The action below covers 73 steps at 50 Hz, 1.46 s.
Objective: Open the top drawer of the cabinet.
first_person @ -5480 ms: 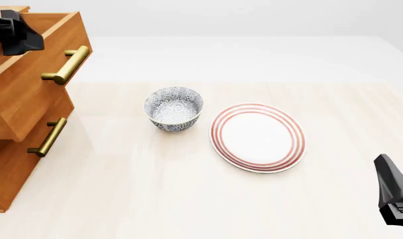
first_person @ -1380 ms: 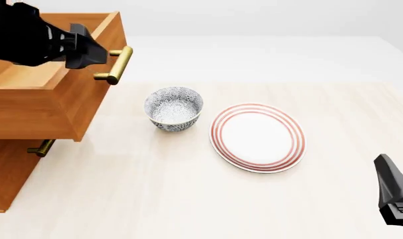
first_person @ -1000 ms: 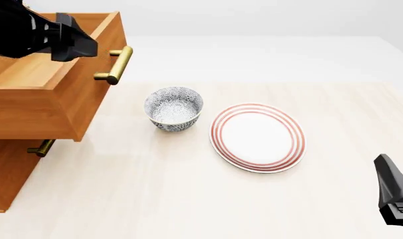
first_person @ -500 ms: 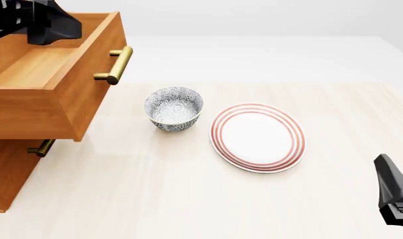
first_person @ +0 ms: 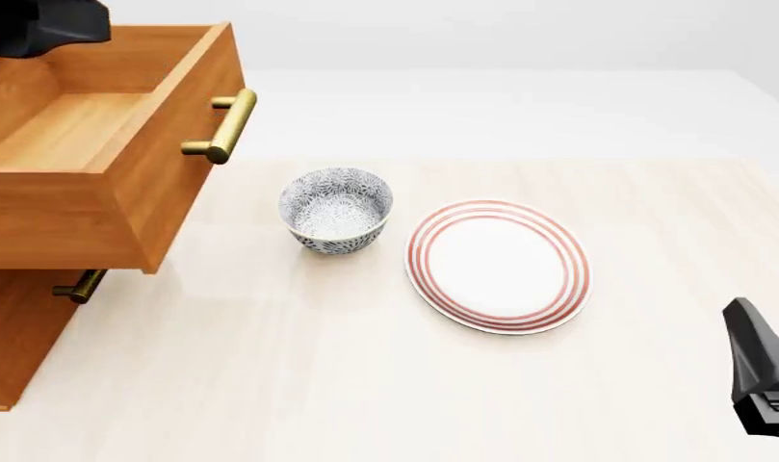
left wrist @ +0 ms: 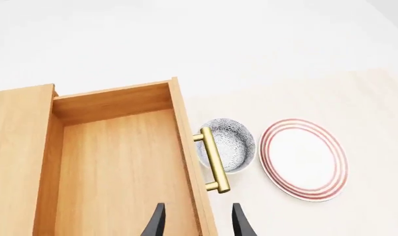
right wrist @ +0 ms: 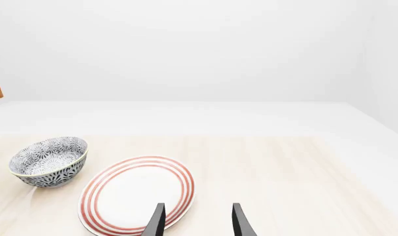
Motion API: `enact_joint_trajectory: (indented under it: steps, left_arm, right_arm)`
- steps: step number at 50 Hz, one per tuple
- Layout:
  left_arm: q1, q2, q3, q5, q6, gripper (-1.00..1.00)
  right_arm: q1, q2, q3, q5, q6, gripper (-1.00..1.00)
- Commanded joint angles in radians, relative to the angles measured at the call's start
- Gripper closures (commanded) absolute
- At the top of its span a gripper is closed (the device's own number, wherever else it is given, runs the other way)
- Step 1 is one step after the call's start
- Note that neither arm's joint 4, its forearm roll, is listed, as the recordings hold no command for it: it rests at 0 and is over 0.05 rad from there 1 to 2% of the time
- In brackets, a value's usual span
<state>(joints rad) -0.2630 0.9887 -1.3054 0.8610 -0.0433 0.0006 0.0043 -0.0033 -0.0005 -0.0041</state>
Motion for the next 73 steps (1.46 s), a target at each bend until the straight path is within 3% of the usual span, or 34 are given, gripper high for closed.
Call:
enact_joint_trajectory:
  steps: [1, 25, 42, 73]
  left_arm:
    - [0.044, -0.041, -0.003, -0.001, 0.005, -1.0]
    - [0.092, -0.106, -0.024, 0.005, 0.07, -1.0]
    - [0.099, -0.153, -0.056, 0.01, 0.168, -1.0]
    - [0.117, -0.207, -0.094, 0.018, 0.231, -1.0]
  right_arm:
    - [0.0, 0.0, 0.0, 0.0, 0.0, -1.0]
    - [0.0, 0.0, 0.0, 0.0, 0.0, -1.0]
    - [0.0, 0.0, 0.0, 0.0, 0.0, -1.0]
    - [0.0, 0.003, 0.0, -0.003, 0.0, -1.0]
